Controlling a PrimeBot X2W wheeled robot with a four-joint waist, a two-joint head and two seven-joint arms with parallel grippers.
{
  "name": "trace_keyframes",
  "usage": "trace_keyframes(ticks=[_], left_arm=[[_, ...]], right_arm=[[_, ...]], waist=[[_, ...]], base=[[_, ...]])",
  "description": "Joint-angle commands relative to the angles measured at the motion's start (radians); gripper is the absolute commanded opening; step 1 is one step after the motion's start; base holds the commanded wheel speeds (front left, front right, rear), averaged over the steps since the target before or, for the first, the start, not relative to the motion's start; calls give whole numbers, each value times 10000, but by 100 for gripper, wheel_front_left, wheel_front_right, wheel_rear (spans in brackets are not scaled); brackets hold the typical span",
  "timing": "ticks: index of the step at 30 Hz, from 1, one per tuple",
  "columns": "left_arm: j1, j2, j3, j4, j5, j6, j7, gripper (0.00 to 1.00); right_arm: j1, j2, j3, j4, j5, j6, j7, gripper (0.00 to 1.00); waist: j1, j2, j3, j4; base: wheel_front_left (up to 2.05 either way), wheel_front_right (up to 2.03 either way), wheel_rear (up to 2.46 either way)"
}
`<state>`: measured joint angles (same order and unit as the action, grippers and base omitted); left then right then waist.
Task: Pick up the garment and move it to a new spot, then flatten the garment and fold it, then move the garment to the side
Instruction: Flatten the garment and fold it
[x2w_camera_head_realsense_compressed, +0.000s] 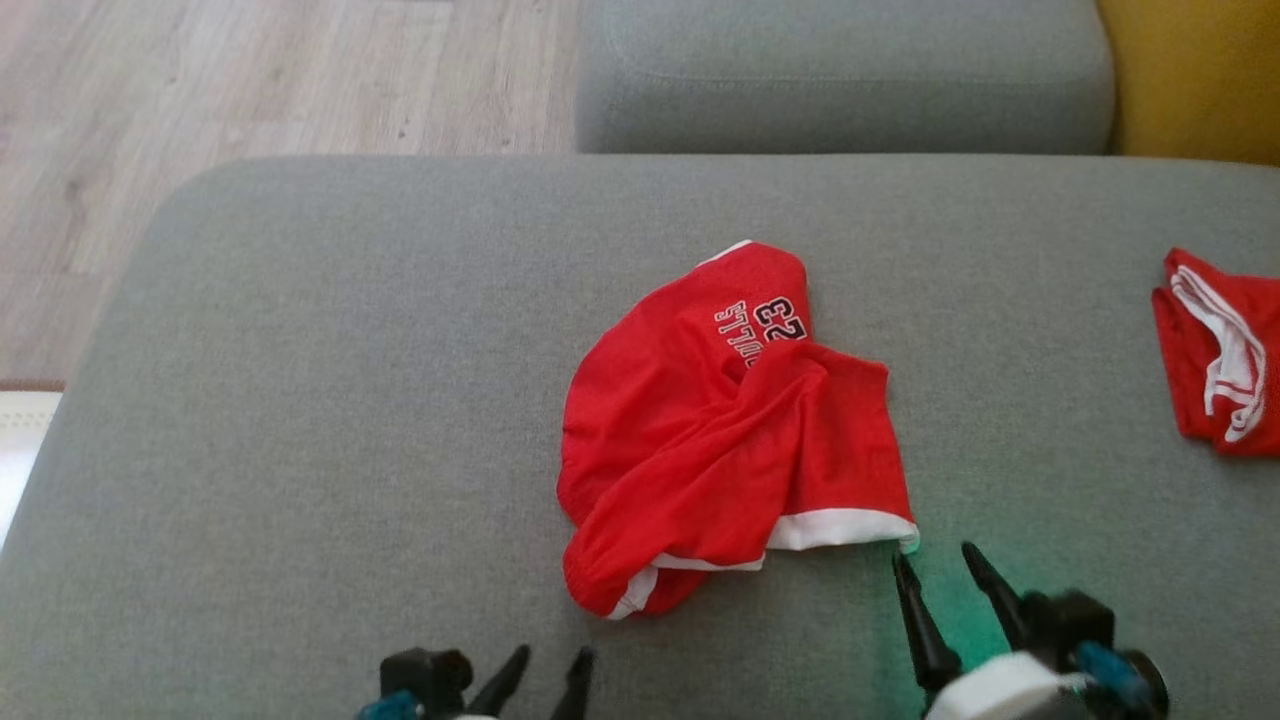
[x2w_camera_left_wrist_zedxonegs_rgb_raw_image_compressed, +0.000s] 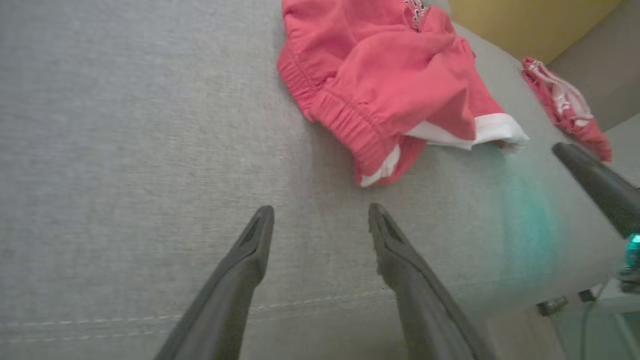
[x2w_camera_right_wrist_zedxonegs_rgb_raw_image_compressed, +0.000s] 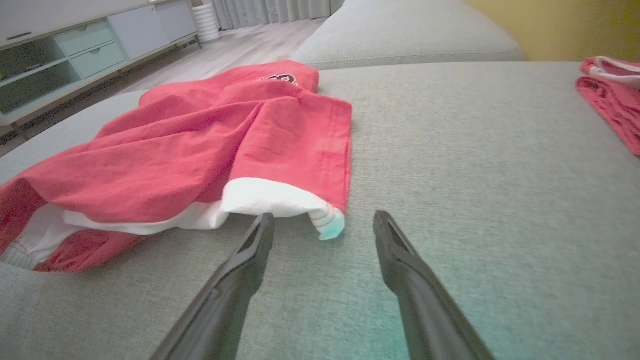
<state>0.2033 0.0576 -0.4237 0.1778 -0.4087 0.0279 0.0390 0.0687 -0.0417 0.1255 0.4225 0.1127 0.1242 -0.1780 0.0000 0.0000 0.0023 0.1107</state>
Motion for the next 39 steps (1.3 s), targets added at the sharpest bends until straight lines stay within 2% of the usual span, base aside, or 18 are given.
trace_keyframes(ticks=[1, 5, 16, 31, 39], left_arm=[[-309, -72, 234, -444, -169, 52, -14, 100], [-547, -73, -201, -594, -405, 141, 391, 100], [-1290, -73, -880, -298, -1501, 44, 104, 100], [-2042, -74, -1310, 870, -2798, 162, -768, 100], [-2491, -74, -1515, 1478, -3097, 24, -1290, 100]], right_arm=[[-588, -85, 212, -244, -36, 65, 0, 100], [-1205, -85, 222, 294, -49, 65, 416, 100], [-1901, -85, 320, 1223, -226, 65, 566, 100], [-1936, -85, 686, 1115, -199, 65, 531, 100], [-1927, -85, 657, 996, -271, 65, 556, 100]], waist=[[0, 0, 90, 18], [0, 0, 367, 38], [0, 0, 820, 48], [0, 0, 1071, -292], [0, 0, 1152, -396]], base=[[0, 0, 0], [0, 0, 0], [0, 0, 0], [0, 0, 0], [0, 0, 0]])
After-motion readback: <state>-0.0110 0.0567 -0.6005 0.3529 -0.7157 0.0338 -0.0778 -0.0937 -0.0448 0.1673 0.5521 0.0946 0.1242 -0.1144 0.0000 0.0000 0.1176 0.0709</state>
